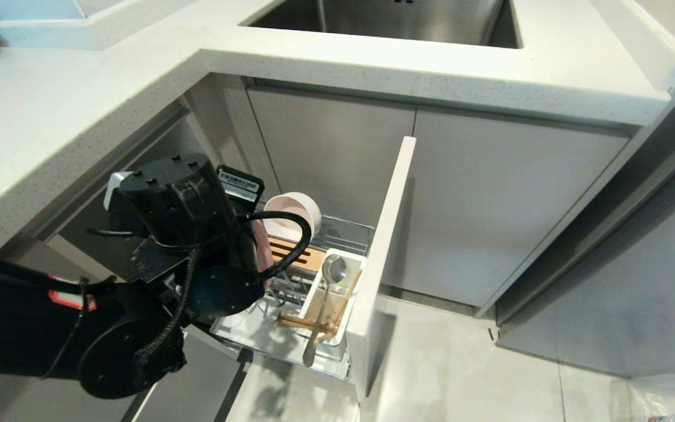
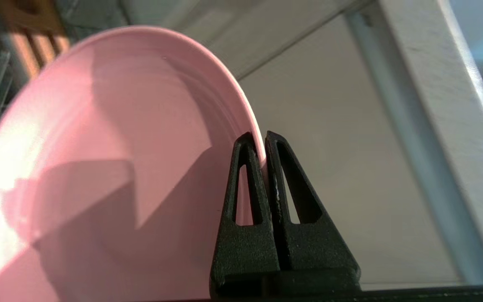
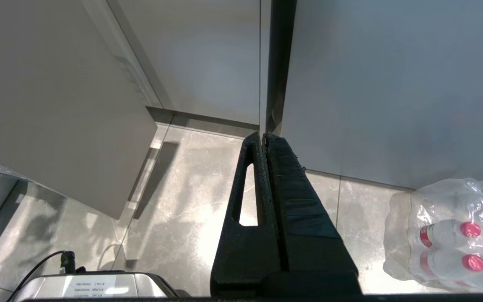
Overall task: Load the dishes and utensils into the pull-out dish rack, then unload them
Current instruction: Pick up the plate and place it in the cupboard
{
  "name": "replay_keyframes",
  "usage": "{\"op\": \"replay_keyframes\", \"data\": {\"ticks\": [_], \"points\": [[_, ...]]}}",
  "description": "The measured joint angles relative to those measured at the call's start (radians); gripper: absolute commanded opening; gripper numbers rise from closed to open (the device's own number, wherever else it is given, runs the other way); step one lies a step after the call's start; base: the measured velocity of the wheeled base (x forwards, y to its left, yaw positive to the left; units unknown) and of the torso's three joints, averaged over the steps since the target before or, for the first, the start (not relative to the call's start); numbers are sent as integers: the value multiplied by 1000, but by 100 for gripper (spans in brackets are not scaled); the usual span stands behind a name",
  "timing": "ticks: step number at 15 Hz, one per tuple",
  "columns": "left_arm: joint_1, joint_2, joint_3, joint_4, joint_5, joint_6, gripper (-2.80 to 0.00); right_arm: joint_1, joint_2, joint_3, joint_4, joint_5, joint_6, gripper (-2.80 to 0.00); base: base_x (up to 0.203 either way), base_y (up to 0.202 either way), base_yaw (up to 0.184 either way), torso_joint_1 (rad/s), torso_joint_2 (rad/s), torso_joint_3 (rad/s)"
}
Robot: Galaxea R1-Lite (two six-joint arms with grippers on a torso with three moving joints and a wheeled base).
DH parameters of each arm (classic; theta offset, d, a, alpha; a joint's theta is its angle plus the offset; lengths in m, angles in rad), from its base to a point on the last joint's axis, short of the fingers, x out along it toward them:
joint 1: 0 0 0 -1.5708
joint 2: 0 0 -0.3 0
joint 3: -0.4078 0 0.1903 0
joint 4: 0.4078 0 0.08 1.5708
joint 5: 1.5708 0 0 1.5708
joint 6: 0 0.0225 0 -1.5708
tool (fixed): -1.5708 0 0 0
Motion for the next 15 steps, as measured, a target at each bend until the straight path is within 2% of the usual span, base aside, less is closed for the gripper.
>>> {"op": "replay_keyframes", "data": {"ticks": [9, 15], "points": [[-12, -34, -21, -17, 23, -8, -280, 0, 0, 0, 0, 0, 0, -280, 0, 0, 0, 0, 0, 0], [0, -32, 7, -27, 40, -108, -280, 0, 0, 0, 0, 0, 0, -280, 0, 0, 0, 0, 0, 0]]}}
